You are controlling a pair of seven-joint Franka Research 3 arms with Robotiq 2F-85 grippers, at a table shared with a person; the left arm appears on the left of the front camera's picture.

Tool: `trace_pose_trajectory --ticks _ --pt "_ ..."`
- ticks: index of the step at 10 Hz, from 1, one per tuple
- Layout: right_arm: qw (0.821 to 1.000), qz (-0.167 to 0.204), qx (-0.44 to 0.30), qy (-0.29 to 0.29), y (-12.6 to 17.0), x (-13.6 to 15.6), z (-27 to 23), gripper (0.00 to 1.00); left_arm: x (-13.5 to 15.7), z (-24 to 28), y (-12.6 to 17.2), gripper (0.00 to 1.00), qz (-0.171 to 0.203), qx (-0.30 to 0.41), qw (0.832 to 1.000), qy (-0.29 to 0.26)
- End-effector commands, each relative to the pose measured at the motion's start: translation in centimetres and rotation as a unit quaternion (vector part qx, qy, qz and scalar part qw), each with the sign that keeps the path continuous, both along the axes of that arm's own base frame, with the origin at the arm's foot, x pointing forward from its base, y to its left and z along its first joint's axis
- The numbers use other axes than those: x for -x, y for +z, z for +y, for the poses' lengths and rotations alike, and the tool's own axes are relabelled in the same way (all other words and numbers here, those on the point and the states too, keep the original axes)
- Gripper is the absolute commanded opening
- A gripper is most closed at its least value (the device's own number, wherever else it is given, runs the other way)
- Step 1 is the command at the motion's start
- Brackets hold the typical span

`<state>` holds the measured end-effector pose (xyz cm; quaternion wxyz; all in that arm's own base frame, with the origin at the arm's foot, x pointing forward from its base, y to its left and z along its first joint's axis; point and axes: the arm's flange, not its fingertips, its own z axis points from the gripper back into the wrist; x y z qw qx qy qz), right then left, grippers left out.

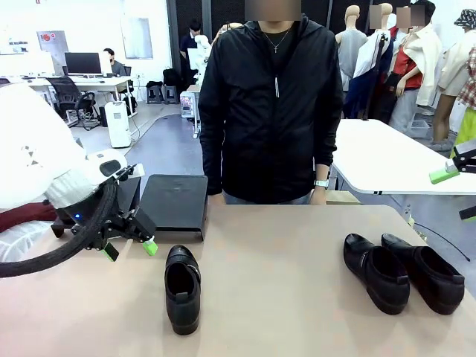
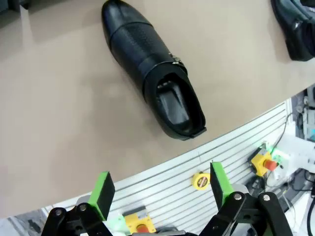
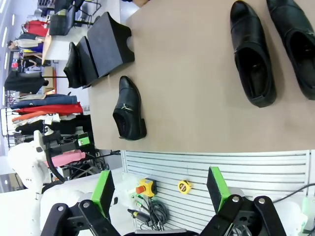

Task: Organize the shoes by placing them on the stand.
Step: Place the Shoe from the middle of the table onto the Shoes Stand.

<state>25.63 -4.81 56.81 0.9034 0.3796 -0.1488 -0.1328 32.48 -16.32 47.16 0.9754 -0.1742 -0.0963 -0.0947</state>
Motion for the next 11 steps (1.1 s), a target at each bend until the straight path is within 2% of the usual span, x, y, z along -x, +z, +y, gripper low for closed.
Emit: trace_pose_trajectory --ticks 1,2,7,8,9,11 --pt "1.0 -0.003 -0.01 0.004 0.1 0.0 0.0 1.0 -1.0 -3.2 0.8 1.0 0.033 0.045 0.997 0.043" --pt "1.0 -0.003 -0.01 0.004 0.1 0.0 0.0 1.0 0.0 0.0 0.0 1.0 0.0 0.0 1.0 0.0" --pt "1.0 -0.003 -0.01 0.004 0.1 0.0 0.0 1.0 -0.1 -0.3 0.0 1.0 0.003 0.003 1.0 -0.008" --pt "1.0 -0.003 -0.01 0.004 0.1 0.0 0.0 1.0 -0.7 -1.3 -1.0 1.0 0.053 0.038 0.997 0.045" --pt "1.0 -0.003 -0.01 0.004 0.1 0.0 0.0 1.0 -0.7 -2.9 -2.7 1.0 0.069 0.03 0.988 0.135" --pt "1.0 -0.003 -0.01 0.004 0.1 0.0 0.0 1.0 -1.3 -4.8 -6.2 1.0 0.099 0.008 0.978 0.181"
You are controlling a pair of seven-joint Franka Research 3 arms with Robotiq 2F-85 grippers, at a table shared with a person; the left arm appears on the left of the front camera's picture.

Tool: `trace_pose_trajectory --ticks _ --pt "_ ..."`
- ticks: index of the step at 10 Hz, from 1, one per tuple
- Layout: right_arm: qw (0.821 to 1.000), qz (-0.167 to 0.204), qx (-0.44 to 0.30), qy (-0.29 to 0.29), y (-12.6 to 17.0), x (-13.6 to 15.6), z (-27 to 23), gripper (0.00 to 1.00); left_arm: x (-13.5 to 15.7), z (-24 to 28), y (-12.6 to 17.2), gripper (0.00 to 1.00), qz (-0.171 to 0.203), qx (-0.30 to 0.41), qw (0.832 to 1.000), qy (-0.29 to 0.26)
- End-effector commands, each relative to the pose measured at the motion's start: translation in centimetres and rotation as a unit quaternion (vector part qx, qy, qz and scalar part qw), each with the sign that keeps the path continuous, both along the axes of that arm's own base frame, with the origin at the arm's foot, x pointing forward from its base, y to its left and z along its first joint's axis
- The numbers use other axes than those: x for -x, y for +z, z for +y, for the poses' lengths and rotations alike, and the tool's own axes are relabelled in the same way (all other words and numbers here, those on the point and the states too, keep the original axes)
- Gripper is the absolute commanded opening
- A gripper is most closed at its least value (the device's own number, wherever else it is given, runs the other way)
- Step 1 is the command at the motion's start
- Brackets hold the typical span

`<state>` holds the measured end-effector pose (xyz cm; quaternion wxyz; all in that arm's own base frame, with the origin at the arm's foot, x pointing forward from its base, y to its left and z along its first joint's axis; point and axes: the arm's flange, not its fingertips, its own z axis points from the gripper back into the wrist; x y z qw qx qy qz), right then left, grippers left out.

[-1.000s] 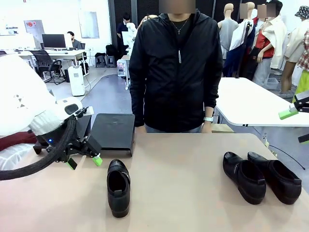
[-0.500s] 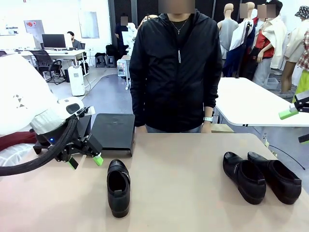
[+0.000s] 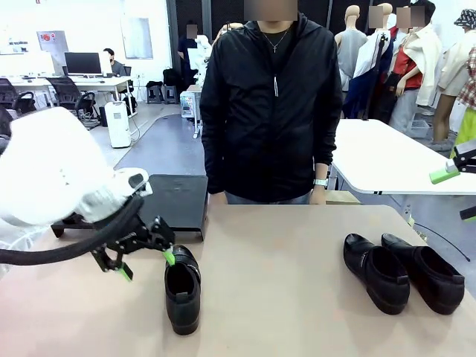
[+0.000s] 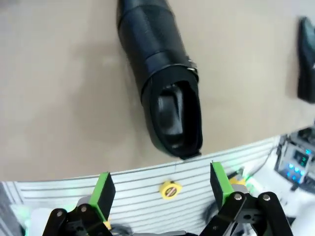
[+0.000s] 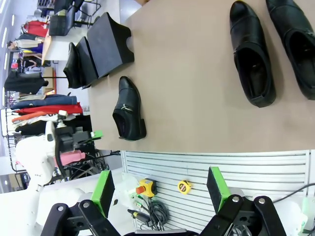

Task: Organize the shoes by placing them on the stand.
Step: Place the Shoe from the middle of the table onto the Shoes Stand.

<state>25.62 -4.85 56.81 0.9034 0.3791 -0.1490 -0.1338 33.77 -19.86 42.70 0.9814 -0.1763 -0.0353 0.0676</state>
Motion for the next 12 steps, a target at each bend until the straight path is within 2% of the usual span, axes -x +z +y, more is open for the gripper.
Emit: trace_pose_trajectory --ticks 1,3,5,7,9,10,11,12 --pt "1.0 -0.003 -0.01 0.005 0.1 0.0 0.0 1.0 -0.5 -1.9 -3.3 1.0 0.018 -0.019 0.999 0.04" --pt "1.0 -0.003 -0.01 0.005 0.1 0.0 0.0 1.0 -2.0 -2.8 -6.2 1.0 0.028 -0.069 0.994 0.08" --pt "1.0 -0.003 -0.01 0.005 0.1 0.0 0.0 1.0 -3.1 -3.5 -8.4 1.0 0.031 -0.101 0.991 0.081" --pt "1.0 -0.003 -0.01 0.005 0.1 0.0 0.0 1.0 -3.7 -4.2 -9.6 1.0 -0.013 -0.109 0.991 0.081" --pt "1.0 -0.003 -0.01 0.005 0.1 0.0 0.0 1.0 -3.8 -4.1 -9.6 1.0 -0.037 -0.109 0.991 0.065" --pt "1.0 -0.003 -0.01 0.005 0.1 0.0 0.0 1.0 -3.9 -4.1 -9.6 0.4 -0.019 -0.117 0.991 0.063" --pt "1.0 -0.003 -0.01 0.005 0.1 0.0 0.0 1.0 -3.8 -4.0 -9.6 0.0 -0.021 -0.121 0.991 0.062" --pt "1.0 -0.003 -0.01 0.005 0.1 0.0 0.0 1.0 -3.8 -3.9 -9.5 0.0 -0.021 -0.118 0.991 0.063"
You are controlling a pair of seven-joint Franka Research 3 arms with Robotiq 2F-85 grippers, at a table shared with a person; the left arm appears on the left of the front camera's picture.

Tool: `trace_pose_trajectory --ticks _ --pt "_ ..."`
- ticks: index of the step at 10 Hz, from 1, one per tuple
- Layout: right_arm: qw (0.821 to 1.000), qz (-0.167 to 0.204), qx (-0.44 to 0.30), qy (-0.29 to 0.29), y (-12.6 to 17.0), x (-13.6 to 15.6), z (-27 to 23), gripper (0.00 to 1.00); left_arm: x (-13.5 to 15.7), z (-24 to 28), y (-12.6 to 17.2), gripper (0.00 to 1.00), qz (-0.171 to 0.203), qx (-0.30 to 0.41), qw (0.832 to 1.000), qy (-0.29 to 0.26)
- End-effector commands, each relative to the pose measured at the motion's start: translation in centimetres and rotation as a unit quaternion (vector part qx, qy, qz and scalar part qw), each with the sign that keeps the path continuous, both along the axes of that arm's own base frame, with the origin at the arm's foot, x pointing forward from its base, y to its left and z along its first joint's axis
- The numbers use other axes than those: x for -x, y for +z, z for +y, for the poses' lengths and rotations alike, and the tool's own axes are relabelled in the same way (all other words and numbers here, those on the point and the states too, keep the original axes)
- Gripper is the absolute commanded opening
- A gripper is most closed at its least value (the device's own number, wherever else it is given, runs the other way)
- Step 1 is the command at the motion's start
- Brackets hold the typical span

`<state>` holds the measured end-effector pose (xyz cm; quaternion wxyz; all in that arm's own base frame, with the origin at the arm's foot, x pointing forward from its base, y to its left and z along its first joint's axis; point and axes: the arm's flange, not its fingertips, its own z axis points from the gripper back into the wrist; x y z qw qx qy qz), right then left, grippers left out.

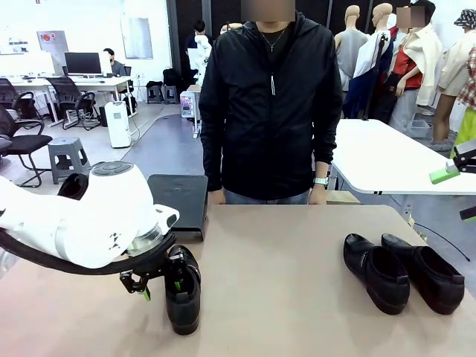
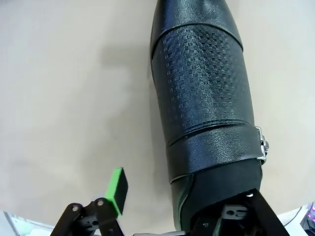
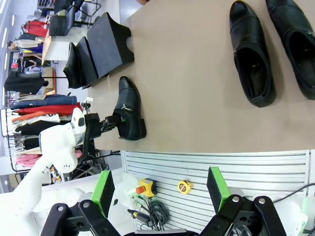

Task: Organize the shoes by placing them on the stand.
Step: Place the Shoe from the middle of the table onto the Shoes Stand.

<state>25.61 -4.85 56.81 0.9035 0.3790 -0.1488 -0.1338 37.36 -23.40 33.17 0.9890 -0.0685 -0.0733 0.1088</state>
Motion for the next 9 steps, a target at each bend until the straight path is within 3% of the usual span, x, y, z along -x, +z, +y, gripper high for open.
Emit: trace_pose_trajectory --ticks 1,7,9 --pt "1.0 -0.003 -0.01 0.005 0.1 0.0 0.0 1.0 -0.1 -0.1 0.1 0.0 -0.005 -0.002 1.0 0.011" --pt "1.0 -0.003 -0.01 0.005 0.1 0.0 0.0 1.0 2.3 0.7 2.0 0.0 -0.033 0.017 0.999 -0.025" --pt "1.0 -0.003 -0.01 0.005 0.1 0.0 0.0 1.0 3.6 0.6 3.2 0.0 -0.058 0.007 0.998 -0.04"
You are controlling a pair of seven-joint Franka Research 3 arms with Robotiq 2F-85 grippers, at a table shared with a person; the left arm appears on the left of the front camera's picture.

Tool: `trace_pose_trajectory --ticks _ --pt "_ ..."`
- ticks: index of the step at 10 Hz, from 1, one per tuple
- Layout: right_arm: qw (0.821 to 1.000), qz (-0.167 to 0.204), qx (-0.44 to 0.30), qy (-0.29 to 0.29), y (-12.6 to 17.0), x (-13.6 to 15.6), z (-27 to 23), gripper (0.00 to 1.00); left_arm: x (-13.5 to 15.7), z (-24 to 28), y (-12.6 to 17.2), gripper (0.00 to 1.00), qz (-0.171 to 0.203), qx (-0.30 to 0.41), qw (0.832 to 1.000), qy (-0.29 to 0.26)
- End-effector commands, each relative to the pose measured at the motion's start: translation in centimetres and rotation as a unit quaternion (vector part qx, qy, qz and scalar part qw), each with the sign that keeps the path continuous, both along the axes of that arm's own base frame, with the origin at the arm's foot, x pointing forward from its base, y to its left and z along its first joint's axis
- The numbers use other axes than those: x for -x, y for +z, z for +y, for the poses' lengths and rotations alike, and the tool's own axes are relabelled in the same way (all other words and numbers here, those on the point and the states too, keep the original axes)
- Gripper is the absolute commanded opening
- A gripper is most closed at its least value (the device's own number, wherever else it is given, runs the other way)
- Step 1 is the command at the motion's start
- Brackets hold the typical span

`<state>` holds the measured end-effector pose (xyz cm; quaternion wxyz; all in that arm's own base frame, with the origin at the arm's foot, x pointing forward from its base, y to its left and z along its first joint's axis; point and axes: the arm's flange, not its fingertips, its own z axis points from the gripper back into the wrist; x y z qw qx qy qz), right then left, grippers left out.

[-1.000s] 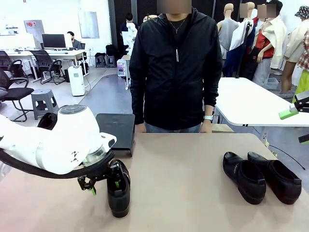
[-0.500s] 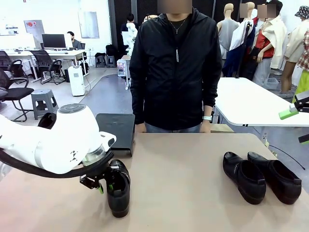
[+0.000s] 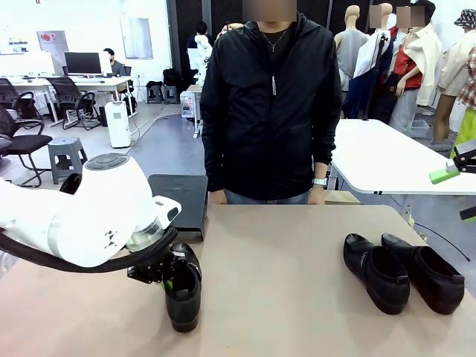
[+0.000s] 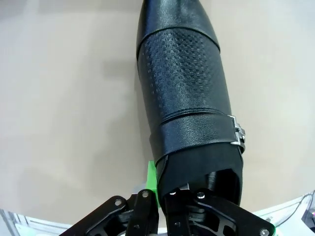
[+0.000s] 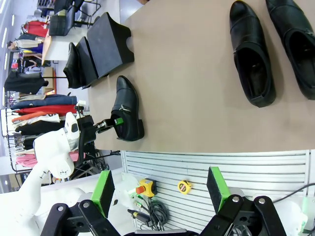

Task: Organize the shoes by placing them on the stand.
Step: Place the Shoe from the middle of the table onto the Shoes Stand.

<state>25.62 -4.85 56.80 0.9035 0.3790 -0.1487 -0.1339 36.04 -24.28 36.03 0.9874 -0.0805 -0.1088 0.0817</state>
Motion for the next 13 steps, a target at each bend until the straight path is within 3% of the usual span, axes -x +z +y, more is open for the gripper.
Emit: trace_pose_trajectory --ticks 1,4,6,7,8,13 --pt "1.0 -0.003 -0.01 0.005 0.1 0.0 0.0 1.0 3.6 1.6 1.4 0.0 -0.034 -0.002 0.999 -0.034" --pt "1.0 -0.003 -0.01 0.005 0.1 0.0 0.0 1.0 10.9 3.9 6.2 0.0 -0.089 -0.011 0.978 -0.189" --pt "1.0 -0.003 -0.01 0.005 0.1 0.0 0.0 1.0 13.8 6.1 6.9 0.0 -0.172 -0.016 0.963 -0.208" --pt "1.0 -0.003 -0.01 0.005 0.1 0.0 0.0 1.0 13.7 6.2 6.8 0.0 -0.165 -0.017 0.961 -0.222" --pt "1.0 -0.003 -0.01 0.005 0.1 0.0 0.0 1.0 7.0 -1.9 11.7 0.0 -0.124 -0.029 0.971 -0.204" --pt "1.0 -0.003 -0.01 0.005 0.1 0.0 0.0 1.0 7.2 -1.6 11.2 0.0 -0.116 -0.038 0.969 -0.214"
